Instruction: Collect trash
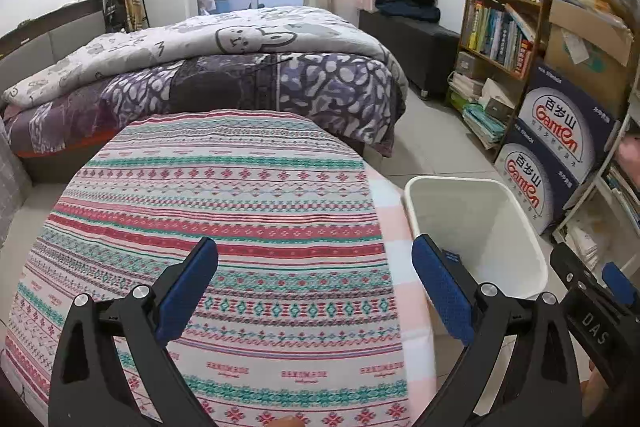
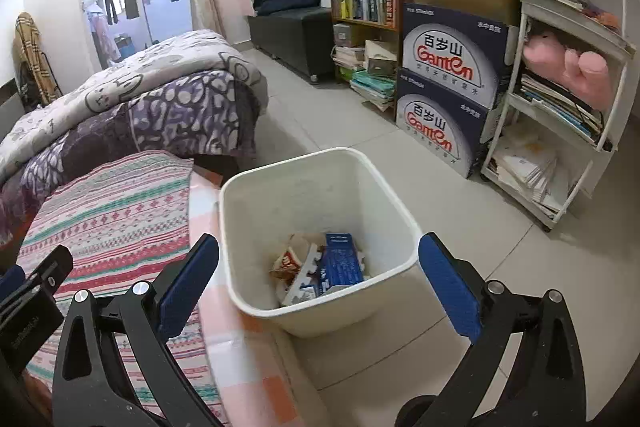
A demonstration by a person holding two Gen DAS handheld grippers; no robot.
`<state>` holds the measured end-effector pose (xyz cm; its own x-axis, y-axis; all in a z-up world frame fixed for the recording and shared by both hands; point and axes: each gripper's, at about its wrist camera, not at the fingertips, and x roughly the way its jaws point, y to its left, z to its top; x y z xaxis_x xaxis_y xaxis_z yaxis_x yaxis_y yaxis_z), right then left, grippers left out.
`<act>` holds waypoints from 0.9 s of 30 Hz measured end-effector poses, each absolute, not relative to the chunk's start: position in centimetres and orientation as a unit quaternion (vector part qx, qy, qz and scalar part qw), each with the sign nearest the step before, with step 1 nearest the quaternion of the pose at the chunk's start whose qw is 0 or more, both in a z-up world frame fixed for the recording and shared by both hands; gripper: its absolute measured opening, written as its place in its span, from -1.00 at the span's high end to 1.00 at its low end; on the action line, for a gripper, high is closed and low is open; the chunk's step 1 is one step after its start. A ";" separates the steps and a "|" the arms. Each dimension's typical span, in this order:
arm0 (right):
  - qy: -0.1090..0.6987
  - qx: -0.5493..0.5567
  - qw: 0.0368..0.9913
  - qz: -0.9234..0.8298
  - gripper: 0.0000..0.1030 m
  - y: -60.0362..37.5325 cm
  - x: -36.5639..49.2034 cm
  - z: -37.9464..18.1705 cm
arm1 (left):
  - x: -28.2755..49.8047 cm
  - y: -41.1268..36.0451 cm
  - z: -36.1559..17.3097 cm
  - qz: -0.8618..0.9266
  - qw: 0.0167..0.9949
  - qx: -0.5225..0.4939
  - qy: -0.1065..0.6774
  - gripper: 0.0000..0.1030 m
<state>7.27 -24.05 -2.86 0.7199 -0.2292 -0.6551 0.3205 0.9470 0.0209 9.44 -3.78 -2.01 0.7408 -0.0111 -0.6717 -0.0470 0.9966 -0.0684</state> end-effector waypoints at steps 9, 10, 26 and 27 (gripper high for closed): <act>0.331 0.074 0.928 -0.155 -0.86 -25.6 6.7 -2.6 | 9.9 -5.6 -1.9 -0.010 0.934 -0.041 0.356 -0.84; 0.330 0.074 0.928 -0.155 -0.86 -25.7 6.7 -2.5 | 9.9 -5.7 -1.9 -0.012 0.934 -0.041 0.355 -0.84; 0.328 0.072 0.929 -0.153 -0.86 -25.9 6.7 -2.5 | 9.8 -6.3 -1.9 -0.017 0.935 -0.038 0.352 -0.84; 0.328 0.072 0.929 -0.153 -0.86 -25.9 6.7 -2.5 | 9.8 -6.3 -1.8 -0.017 0.935 -0.038 0.351 -0.84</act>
